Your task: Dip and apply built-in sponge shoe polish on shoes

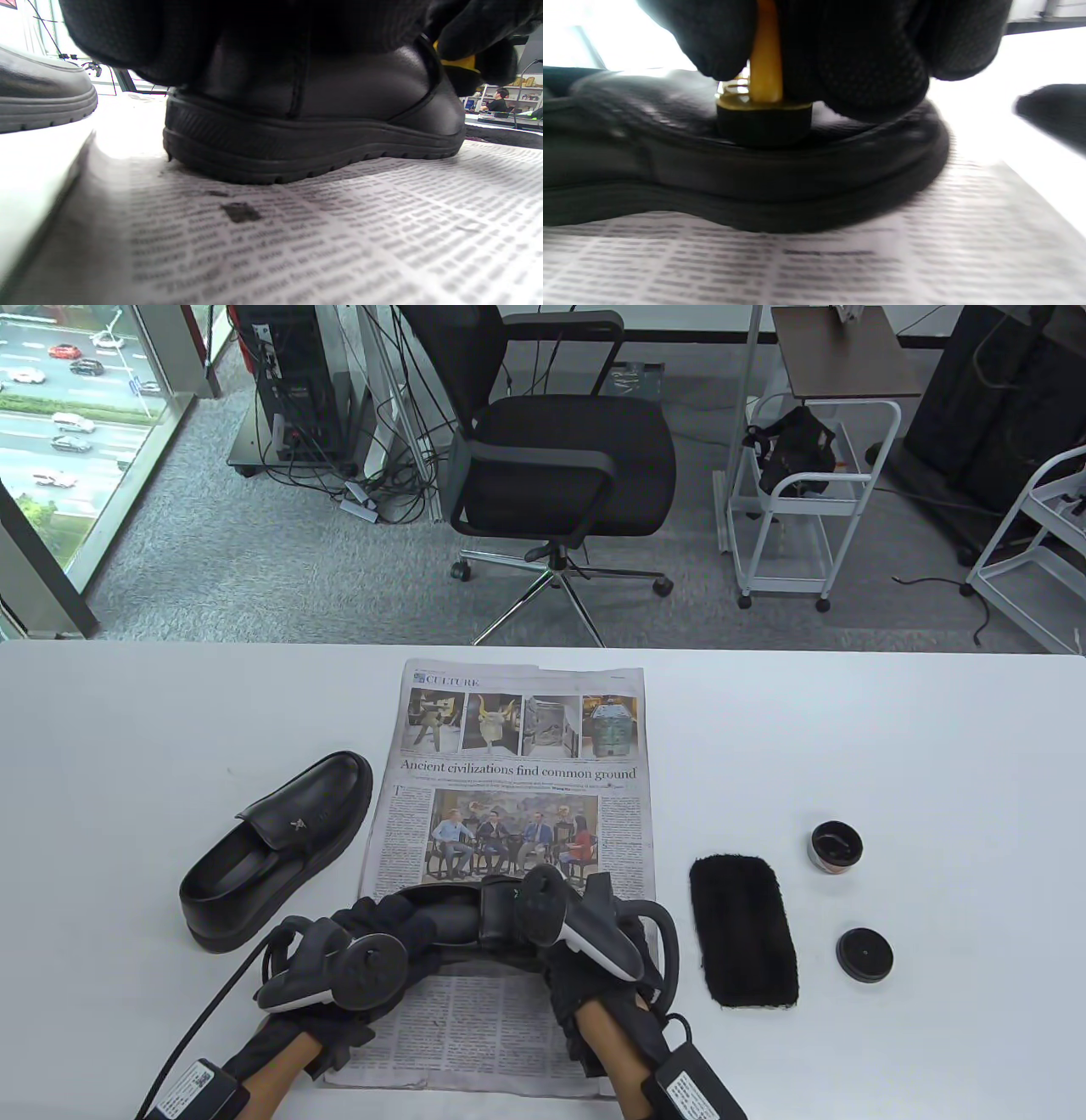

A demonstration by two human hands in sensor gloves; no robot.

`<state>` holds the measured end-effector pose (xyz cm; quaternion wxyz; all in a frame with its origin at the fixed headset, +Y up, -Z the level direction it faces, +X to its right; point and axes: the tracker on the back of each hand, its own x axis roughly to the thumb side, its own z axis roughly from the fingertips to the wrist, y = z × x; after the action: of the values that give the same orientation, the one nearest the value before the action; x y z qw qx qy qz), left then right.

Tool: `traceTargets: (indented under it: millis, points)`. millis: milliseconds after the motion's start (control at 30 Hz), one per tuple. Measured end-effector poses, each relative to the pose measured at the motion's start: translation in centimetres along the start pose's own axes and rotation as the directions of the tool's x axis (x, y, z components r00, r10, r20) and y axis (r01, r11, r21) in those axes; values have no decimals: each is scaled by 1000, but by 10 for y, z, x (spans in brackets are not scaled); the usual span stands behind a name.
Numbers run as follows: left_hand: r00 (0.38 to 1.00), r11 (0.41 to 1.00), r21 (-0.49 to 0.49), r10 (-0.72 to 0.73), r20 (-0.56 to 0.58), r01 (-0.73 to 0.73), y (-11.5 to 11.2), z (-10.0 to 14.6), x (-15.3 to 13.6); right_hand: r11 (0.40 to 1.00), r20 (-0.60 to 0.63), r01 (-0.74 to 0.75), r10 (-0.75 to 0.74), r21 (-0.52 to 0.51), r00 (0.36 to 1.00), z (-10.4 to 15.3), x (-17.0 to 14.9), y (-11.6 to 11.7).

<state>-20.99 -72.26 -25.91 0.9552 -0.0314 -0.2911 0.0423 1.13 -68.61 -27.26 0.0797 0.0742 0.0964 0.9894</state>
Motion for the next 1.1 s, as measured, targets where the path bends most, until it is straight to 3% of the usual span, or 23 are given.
traceTargets:
  millis: [200,267,400,533,633,733,800,967,1100]
  points:
    - [1000,1000,0,0,0,0,0,0,0,967,151,36,3,-254,989,3,23,5]
    - [1000,1000,0,0,0,0,0,0,0,950,144,58,-14,-306,989,-2,19,8]
    - [1000,1000,0,0,0,0,0,0,0,921,80,-73,111,-382,991,-2,5,-1]
    - [1000,1000,-1,2,0,-2,0,0,0,922,-15,40,-50,-386,999,3,-35,-22]
    - [1000,1000,-1,3,-1,-3,0,0,0,919,-142,21,-83,-393,986,10,-77,-39]
    - [1000,1000,-3,4,0,-4,0,0,0,926,-268,86,-194,-367,943,20,-128,-51]
    - [1000,1000,-4,5,-1,-5,0,0,0,915,-314,97,-232,-392,921,26,-150,-50]
    - [1000,1000,-4,6,-1,-6,0,0,0,940,-505,11,-192,-340,841,49,-217,-44]
    - [1000,1000,-4,9,-4,-9,0,0,0,923,-625,49,-297,-382,722,67,-255,-37]
